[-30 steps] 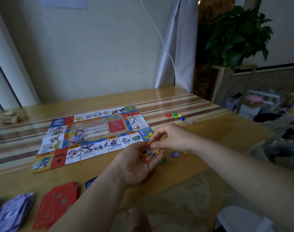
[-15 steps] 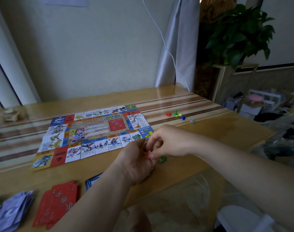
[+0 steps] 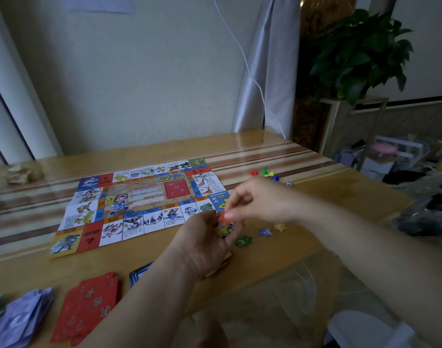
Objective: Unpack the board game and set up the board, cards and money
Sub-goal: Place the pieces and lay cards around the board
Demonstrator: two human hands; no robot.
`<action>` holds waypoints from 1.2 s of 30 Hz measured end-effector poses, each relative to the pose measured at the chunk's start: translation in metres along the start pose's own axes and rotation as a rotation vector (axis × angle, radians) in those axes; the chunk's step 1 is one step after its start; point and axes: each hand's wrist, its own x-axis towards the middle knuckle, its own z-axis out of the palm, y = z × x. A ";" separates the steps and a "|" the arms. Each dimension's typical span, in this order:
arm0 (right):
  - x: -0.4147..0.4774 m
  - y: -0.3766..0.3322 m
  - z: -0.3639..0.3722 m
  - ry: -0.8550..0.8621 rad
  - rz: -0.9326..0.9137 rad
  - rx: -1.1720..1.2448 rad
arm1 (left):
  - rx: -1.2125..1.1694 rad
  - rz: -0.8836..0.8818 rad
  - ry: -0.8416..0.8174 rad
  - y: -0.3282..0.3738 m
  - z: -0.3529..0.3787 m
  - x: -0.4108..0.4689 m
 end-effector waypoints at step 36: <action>-0.009 0.036 -0.012 0.054 -0.018 -0.193 | 0.170 -0.019 -0.101 -0.013 0.009 0.000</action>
